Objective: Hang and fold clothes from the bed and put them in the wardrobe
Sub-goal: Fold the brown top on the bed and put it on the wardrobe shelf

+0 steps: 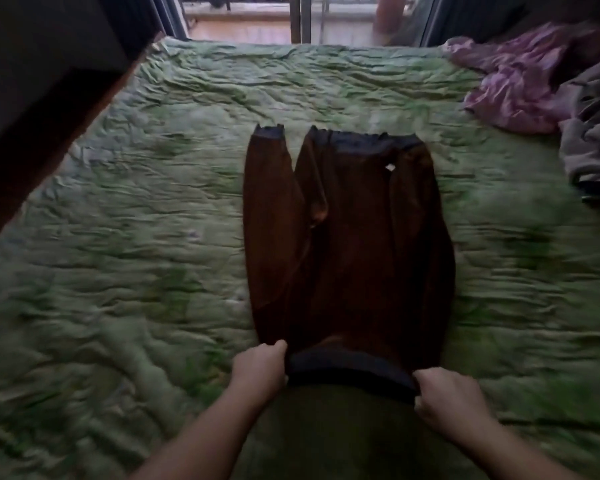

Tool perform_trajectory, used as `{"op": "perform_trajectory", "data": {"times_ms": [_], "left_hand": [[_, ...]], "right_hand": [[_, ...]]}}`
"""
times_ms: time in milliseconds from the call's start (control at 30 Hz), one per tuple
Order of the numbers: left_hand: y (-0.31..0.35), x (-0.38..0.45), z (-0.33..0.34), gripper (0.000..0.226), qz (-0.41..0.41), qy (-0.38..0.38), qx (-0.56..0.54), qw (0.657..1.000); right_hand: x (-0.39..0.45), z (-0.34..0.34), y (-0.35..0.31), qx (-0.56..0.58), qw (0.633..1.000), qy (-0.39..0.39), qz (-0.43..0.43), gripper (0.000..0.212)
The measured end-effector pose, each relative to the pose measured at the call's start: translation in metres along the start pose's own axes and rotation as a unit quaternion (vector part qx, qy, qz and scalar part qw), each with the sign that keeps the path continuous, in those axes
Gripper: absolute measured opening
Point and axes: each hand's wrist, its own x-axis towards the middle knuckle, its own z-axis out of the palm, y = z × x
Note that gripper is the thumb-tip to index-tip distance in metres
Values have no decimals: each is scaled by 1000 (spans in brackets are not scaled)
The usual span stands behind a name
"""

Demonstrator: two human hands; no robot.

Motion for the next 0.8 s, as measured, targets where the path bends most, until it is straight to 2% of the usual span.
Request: {"op": "perform_trajectory", "data": {"times_ms": [167, 233, 267, 333, 400, 433, 500, 533, 567, 633, 700, 800], "left_hand": [[-6, 26, 28, 35, 22, -70, 15, 997], [-14, 38, 21, 60, 10, -116, -35, 993], [-19, 45, 16, 74, -6, -113, -85, 990], [-27, 63, 7, 77, -59, -9, -208, 976], [-28, 84, 5, 53, -118, 141, -344, 921], [-27, 93, 5, 51, -151, 187, -395, 887], [-25, 109, 4, 73, -205, 217, -451, 841], [-26, 116, 4, 81, -222, 215, -463, 831], [-27, 123, 5, 83, -232, 205, -466, 829], [-30, 132, 5, 67, -222, 179, -438, 853], [-36, 131, 5, 43, -202, 173, -401, 877], [-56, 126, 15, 34, -208, 165, -397, 879]], "right_hand": [[22, 39, 7, 29, 998, -41, -26, 28], [35, 41, 13, 112, 992, -58, -26, 44], [42, 39, 16, 184, 982, -49, -10, 52], [59, 35, 23, 331, 941, 52, 52, 54], [76, 30, 28, 423, 880, 162, 142, 41], [84, 28, 29, 452, 851, 192, 186, 40], [101, 22, 30, 513, 798, 193, 250, 59], [109, 19, 29, 540, 776, 178, 273, 69], [118, 17, 26, 558, 760, 170, 285, 75], [129, 16, 20, 576, 747, 155, 294, 76], [131, 17, 14, 570, 755, 152, 287, 67], [127, 25, 23, 519, 778, 186, 303, 46]]}}
